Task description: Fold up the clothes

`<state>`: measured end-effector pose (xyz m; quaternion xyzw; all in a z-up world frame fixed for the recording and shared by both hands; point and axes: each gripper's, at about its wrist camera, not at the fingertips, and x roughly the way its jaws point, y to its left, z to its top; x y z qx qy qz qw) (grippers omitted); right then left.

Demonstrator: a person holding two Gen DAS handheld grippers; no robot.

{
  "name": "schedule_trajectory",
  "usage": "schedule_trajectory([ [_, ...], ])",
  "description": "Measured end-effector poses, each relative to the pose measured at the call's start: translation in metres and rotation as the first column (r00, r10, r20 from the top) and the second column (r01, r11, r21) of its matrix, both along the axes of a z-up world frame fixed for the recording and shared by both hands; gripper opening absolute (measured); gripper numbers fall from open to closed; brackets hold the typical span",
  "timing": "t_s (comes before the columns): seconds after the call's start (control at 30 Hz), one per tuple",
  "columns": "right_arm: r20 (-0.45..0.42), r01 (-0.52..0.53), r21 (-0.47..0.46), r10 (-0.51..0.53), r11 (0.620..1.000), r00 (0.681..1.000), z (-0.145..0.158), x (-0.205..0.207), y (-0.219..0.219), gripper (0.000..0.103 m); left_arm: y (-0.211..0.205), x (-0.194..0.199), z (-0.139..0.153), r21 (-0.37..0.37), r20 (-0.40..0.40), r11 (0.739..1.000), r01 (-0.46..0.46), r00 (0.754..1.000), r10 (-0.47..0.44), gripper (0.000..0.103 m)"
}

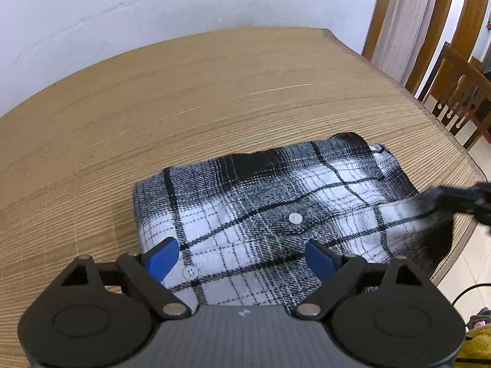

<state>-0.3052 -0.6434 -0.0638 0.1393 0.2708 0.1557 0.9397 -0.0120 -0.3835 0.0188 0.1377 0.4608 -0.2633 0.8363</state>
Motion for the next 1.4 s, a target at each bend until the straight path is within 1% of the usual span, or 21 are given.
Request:
schedule_trajectory([
  [0.1, 0.085, 0.007, -0.019, -0.006, 1.0, 0.996, 0.025, -0.006, 0.008, 0.012, 0.003, -0.003, 0.007, -0.021, 0.013, 1.0, -0.007, 1.0, 0.007, 0.091],
  [0.2, 0.15, 0.021, 0.0, -0.02, 1.0, 0.988, 0.045, -0.01, 0.006, 0.011, 0.003, -0.004, 0.014, -0.034, 0.022, 0.999, -0.009, 1.0, 0.009, 0.091],
  [0.23, 0.169, 0.016, -0.002, -0.015, 1.0, 0.985, 0.049, -0.01, 0.005, 0.009, 0.003, -0.005, 0.015, -0.033, 0.026, 0.999, -0.01, 1.0, 0.011, 0.091],
  [0.33, 0.208, 0.008, -0.025, -0.003, 1.0, 0.978, 0.057, -0.008, 0.006, 0.009, 0.004, -0.006, 0.016, -0.037, 0.037, 0.999, -0.022, 0.999, 0.023, 0.091],
  [0.43, 0.18, 0.043, -0.022, -0.038, 0.999, 0.983, 0.041, 0.011, 0.001, 0.009, 0.002, -0.002, 0.011, -0.049, 0.019, 0.998, -0.041, 0.999, 0.042, 0.091],
  [0.5, 0.14, 0.082, -0.022, -0.079, 0.996, 0.987, 0.023, 0.03, -0.003, 0.009, -0.002, 0.001, 0.004, -0.05, 0.019, 0.998, -0.048, 0.999, 0.049, 0.091],
  [0.6, 0.057, 0.14, -0.026, -0.139, 0.99, 0.989, -0.009, 0.057, -0.009, 0.009, -0.008, 0.006, -0.004, -0.018, 0.007, 0.998, -0.065, 0.998, 0.065, 0.091],
  [0.67, 0.027, 0.155, -0.022, -0.154, 0.988, 0.988, -0.021, 0.065, -0.01, 0.009, -0.01, 0.003, -0.004, -0.024, 0.013, 0.998, -0.051, 0.999, 0.052, 0.091],
  [0.77, 0.017, 0.17, -0.008, -0.17, 0.985, 0.985, -0.027, 0.066, -0.011, 0.009, -0.01, -0.001, -0.002, -0.024, 0.037, 0.999, -0.038, 0.999, 0.039, 0.091],
  [0.8, 0.019, 0.179, 0.021, -0.18, 0.984, 0.984, -0.024, 0.065, -0.014, 0.009, -0.01, -0.002, -0.001, -0.023, 0.044, 0.999, -0.039, 0.998, 0.04, 0.091],
  [0.87, 0.077, 0.18, 0.052, -0.184, 0.982, 0.98, -0.008, 0.062, -0.01, 0.009, -0.01, -0.003, 0.004, -0.048, 0.052, 0.998, -0.027, 0.998, 0.029, 0.091],
  [0.9, 0.083, 0.181, 0.051, -0.185, 0.982, 0.979, -0.006, 0.063, -0.01, 0.009, -0.011, -0.002, 0.006, -0.059, 0.057, 0.998, -0.023, 0.998, 0.026, 0.091],
  [0.97, 0.043, 0.189, 0.029, -0.19, 0.981, 0.981, -0.014, 0.068, -0.013, 0.009, -0.015, -0.002, 0.008, -0.068, 0.066, 0.998, -0.014, 0.998, 0.019, 0.092],
  [1.03, 0.004, 0.196, 0.008, -0.196, 0.981, 0.981, -0.021, 0.073, -0.017, 0.009, -0.019, 0.002, 0.002, -0.051, 0.063, 0.999, -0.019, 0.998, 0.022, 0.092],
  [1.1, -0.036, 0.202, -0.014, -0.202, 0.979, 0.979, -0.029, 0.078, -0.02, 0.009, -0.025, 0.009, -0.012, -0.032, 0.046, 0.999, -0.014, 0.999, 0.015, 0.092],
  [1.13, -0.056, 0.204, -0.025, -0.206, 0.979, 0.977, -0.033, 0.08, -0.022, 0.006, -0.028, 0.012, -0.02, -0.022, 0.039, 1.0, -0.014, 0.999, 0.015, 0.093],
  [1.17, -0.103, 0.23, -0.067, -0.236, 0.971, 0.966, -0.046, 0.084, -0.024, 0.008, -0.029, 0.014, -0.027, -0.018, 0.038, 1.0, -0.018, 0.999, 0.018, 0.096],
  [1.2, -0.142, 0.261, -0.11, -0.275, 0.959, 0.951, -0.061, 0.087, -0.026, 0.007, -0.03, 0.016, -0.033, -0.016, 0.038, 1.0, -0.022, 0.999, 0.023, 0.097],
  [1.27, -0.161, 0.3, -0.144, -0.322, 0.943, 0.933, -0.074, 0.086, -0.031, 0.024, -0.032, 0.019, -0.042, -0.012, 0.046, 1.0, -0.025, 0.999, 0.026, 0.1],
  [1.3, -0.154, 0.299, -0.153, -0.322, 0.942, 0.934, -0.073, 0.086, -0.03, 0.024, -0.032, 0.019, -0.042, -0.011, 0.051, 1.0, -0.02, 0.998, 0.021, 0.101],
  [1.4, -0.09, 0.239, -0.16, -0.255, 0.958, 0.963, -0.05, 0.084, -0.015, 0.024, -0.031, 0.019, -0.044, -0.014, 0.056, 1.0, -0.013, 0.998, 0.014, 0.102],
])
